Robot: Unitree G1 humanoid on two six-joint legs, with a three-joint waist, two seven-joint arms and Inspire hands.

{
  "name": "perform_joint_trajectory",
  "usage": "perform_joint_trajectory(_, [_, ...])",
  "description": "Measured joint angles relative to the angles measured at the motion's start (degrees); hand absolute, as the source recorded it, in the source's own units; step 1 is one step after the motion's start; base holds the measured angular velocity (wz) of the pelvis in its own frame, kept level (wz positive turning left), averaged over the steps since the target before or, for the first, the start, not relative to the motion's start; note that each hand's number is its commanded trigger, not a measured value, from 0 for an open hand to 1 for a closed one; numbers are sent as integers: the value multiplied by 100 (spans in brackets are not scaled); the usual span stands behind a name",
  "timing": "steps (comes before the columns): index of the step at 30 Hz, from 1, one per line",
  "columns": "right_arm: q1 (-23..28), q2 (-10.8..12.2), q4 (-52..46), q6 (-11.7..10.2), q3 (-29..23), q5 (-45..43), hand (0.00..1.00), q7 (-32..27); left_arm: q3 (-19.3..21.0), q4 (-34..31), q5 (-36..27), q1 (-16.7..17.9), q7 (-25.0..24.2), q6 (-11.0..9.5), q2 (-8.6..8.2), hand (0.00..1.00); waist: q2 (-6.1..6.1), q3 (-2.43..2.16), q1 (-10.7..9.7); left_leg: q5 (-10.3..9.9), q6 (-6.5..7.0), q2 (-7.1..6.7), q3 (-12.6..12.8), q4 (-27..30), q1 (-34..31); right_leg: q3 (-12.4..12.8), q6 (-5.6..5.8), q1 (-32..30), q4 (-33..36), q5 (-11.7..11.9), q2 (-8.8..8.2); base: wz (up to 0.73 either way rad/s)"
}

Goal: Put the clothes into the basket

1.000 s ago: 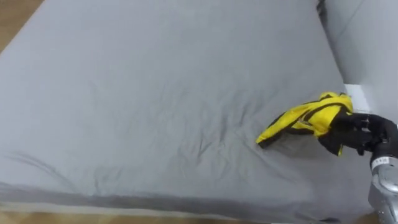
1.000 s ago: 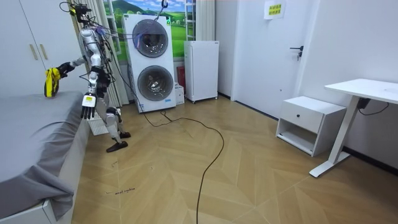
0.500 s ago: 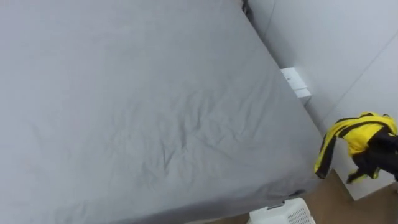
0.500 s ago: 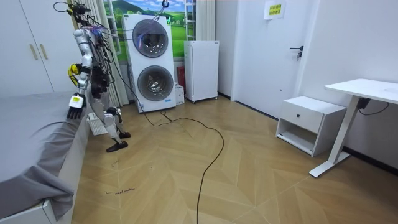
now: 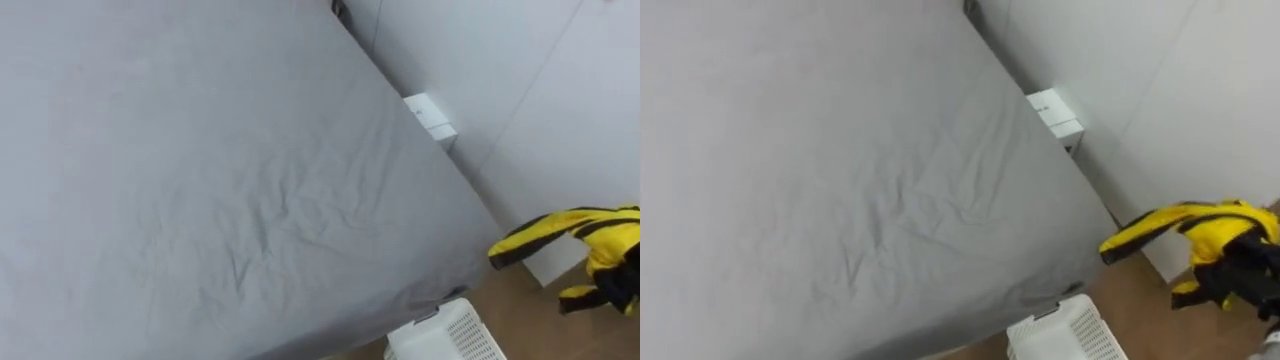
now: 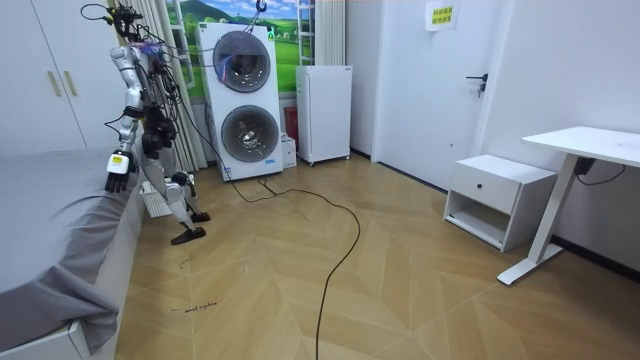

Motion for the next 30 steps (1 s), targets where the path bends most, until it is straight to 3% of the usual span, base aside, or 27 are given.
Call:
perform_joint_trajectory(4, [171, 174, 1, 50, -147, 37, 100, 13, 25, 0, 5, 39, 3, 83, 1, 0, 4, -1, -144, -2, -3, 5, -4, 14, -4, 9, -5, -27, 21, -2, 5, -5])
perform_joint_trajectory(10, [130, 194, 133, 124, -118, -25, 100, 231, -2, -1, 4, -20, 11, 133, 2, 0, 100, -30, -174, -17, -2, 19, -10, 23, -192, 13, -25, -336, 212, 18, 16, -7])
perform_joint_trajectory(13, [130, 298, 206, 122, -109, -128, 100, 238, -224, -1, 1, -91, 7, 132, 6, 0, 186, -35, -156, -14, 1, 25, -9, 54, -282, 30, -31, -420, 215, 34, 23, -1])
perform_joint_trajectory(18, [45, 329, 350, 112, 345, -657, 100, 440, -406, 52, 1, -246, -91, 119, 2, 0, 398, -35, -113, -12, 6, 19, 2, 56, -436, 53, -34, -641, 296, 36, 19, -8])
perform_joint_trajectory(22, [-236, 333, 782, 102, 572, -704, 100, 569, -592, 43, -33, -287, -133, 94, 16, 0, 479, -28, -80, -3, 18, 15, 9, 101, -567, 25, -34, -762, 316, 36, 2, 1])
perform_joint_trajectory(23, [-306, 336, 900, 100, 707, -722, 100, 560, -630, 45, -81, -319, -135, 89, 20, 0, 532, -46, -27, -3, 18, 19, 4, 174, -639, 19, -34, -806, 308, 37, -7, -6])
perform_joint_trajectory(24, [-349, 338, 1011, 94, 855, -774, 100, 557, -721, 53, -81, -371, -124, 89, 20, 0, 516, -22, 31, -3, 18, 21, -9, 226, -715, -28, -33, -847, 294, 37, -25, -5])
perform_joint_trajectory(28, [-393, 393, 1130, 92, 1214, -905, 100, 581, -959, 104, -80, -511, -107, 57, 20, 0, 634, -49, 166, -1, 19, 19, -25, 228, -935, -37, -33, -1074, 319, 38, -28, 0])
perform_joint_trajectory(30, [-545, 412, 1497, -35, 1433, -964, 100, 647, -1088, 331, -87, -700, -99, 21, 13, 0, 693, -49, 212, 0, 20, 20, -40, 228, -1049, -48, -29, -1161, 323, 51, -27, 4])
